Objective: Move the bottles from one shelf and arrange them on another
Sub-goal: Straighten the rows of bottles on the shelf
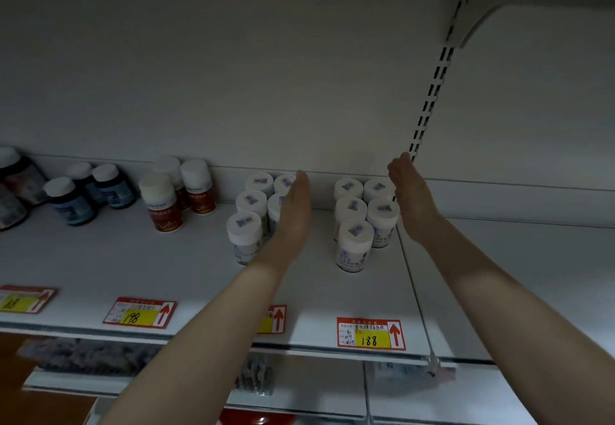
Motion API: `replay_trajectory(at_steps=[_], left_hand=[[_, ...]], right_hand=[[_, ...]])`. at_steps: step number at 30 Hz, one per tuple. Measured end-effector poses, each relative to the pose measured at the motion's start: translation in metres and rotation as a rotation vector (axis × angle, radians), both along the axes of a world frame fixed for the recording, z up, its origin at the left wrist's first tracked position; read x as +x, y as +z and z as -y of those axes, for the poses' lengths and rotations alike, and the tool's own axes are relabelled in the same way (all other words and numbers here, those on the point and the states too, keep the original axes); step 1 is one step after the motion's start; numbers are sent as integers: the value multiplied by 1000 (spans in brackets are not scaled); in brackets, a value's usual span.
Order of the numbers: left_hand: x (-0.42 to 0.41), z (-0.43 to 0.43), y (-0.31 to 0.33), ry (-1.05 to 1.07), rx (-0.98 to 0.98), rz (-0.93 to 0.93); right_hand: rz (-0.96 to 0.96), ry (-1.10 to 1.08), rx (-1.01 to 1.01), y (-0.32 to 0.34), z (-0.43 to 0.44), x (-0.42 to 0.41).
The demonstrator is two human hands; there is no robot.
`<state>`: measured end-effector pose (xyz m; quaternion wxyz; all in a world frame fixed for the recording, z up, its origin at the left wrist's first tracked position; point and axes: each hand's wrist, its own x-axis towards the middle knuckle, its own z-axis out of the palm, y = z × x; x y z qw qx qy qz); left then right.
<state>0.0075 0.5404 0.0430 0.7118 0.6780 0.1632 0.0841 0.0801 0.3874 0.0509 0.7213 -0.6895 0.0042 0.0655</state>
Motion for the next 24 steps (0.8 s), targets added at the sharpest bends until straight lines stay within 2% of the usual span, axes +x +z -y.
replay_trajectory(at_steps=[2,5,12,16,19,24], left_hand=[[-6,-11,9,45,-39,77],[-21,-37,15,87,9,171],[-40,-120,5,127,-57,201],[-33,-150,-16,40,-57,144],[-26,-155,-31,35,-17,28],[-15,-142,-41,-108,-145,-35]], right_hand=[[2,7,-6,7,-10,-7],[25,12,16,17,-34,-17],[98,-7,-84,2,-103,-33],[64,-28,-60,-14,-132,-41],[27,-82,-97,-35,-139,-42],[-70,-120,5,-52,-146,-34]])
